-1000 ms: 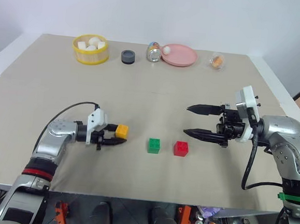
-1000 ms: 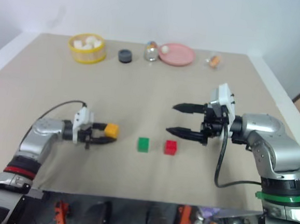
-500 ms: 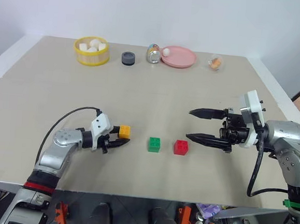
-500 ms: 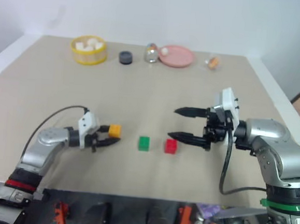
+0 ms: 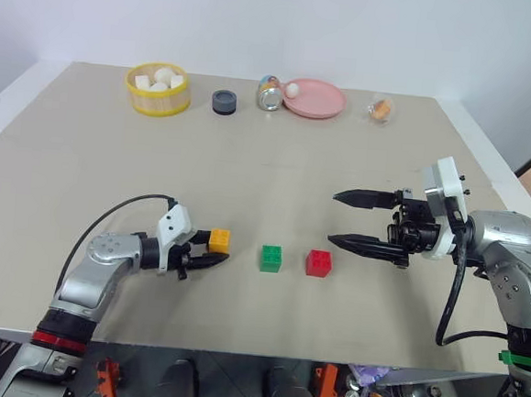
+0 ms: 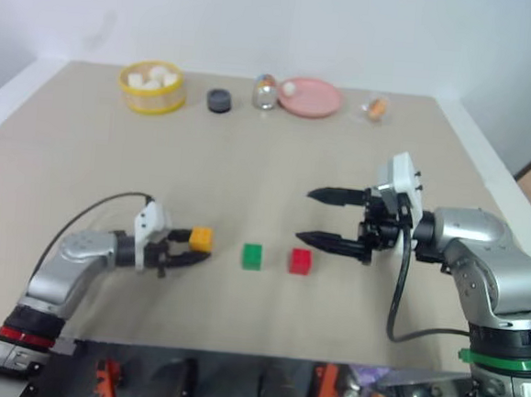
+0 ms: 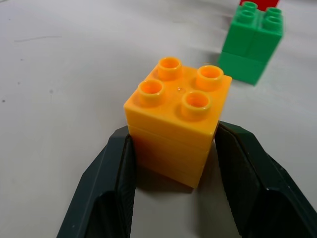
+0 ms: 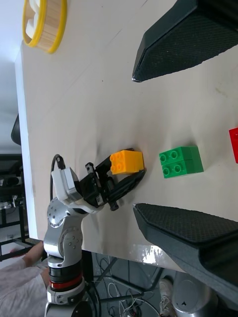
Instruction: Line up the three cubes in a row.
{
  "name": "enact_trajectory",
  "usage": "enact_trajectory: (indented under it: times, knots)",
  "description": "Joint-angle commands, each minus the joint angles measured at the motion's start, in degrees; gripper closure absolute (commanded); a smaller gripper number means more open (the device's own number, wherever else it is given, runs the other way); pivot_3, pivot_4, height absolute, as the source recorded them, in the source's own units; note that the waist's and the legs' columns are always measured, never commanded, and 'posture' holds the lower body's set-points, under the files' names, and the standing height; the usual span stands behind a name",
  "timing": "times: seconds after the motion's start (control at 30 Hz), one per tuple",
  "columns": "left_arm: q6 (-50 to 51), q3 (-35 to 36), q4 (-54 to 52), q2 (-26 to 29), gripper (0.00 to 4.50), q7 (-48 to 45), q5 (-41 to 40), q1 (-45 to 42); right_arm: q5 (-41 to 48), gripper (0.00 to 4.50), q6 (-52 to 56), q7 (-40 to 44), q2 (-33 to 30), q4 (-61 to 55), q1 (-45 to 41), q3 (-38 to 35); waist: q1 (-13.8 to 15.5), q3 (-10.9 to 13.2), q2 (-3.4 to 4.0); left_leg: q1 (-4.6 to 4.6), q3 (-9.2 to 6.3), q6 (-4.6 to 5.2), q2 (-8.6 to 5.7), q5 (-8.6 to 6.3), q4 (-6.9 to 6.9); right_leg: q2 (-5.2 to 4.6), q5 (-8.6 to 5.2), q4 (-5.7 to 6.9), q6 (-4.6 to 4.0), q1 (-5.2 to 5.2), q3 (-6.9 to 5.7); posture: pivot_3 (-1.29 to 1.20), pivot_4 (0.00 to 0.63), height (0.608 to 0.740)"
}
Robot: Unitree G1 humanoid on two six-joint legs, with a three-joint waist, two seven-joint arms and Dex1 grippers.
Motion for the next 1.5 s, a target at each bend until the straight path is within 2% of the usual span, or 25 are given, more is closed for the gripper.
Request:
enact_trajectory:
  times: [0.03, 0.37, 1.47, 1.5]
  knots:
    - [0.0, 0.6, -2.3, 1.2, 2.68, -0.6, -1.2, 0.6, 0.7, 0.46, -0.5, 0.5, -0.3, -0.8, -0.7, -0.9, 0.0, 0.0, 0.00, 0.00, 0.00, 0.00, 0.00, 0.00, 0.00, 0.00, 0.00, 0.00, 0.00, 0.00, 0.00, 0.00, 0.150, 0.740]
    - [0.8, -0.5, -4.0, 0.8, 2.68, -0.2, -2.1, 1.4, -0.3, 0.46, -1.2, 2.1, -2.0, -1.9, 2.8, -0.9, 0.0, 0.0, 0.00, 0.00, 0.01, 0.00, 0.00, 0.00, 0.00, -0.01, 0.00, 0.00, 0.00, -0.01, 0.01, 0.00, 0.150, 0.740]
    - [0.7, -0.8, -3.4, 2.3, 2.68, -1.1, -3.1, 2.4, -0.8, 0.46, -1.2, 1.1, -0.7, -1.3, 1.6, -0.3, 0.0, 0.0, 0.00, 0.00, 0.01, -0.01, 0.00, 0.00, 0.01, -0.01, 0.01, 0.00, -0.01, -0.02, 0.00, 0.00, 0.150, 0.740]
    - [1.2, -0.8, -3.4, 2.2, 1.88, -1.4, -3.7, 2.4, -0.8, 0.46, -1.2, 1.1, -0.7, -1.3, 1.6, -0.2, 0.0, 0.0, 0.00, 0.00, 0.01, 0.00, 0.00, 0.00, 0.01, 0.00, 0.01, 0.00, -0.01, -0.02, 0.01, 0.00, 0.150, 0.740]
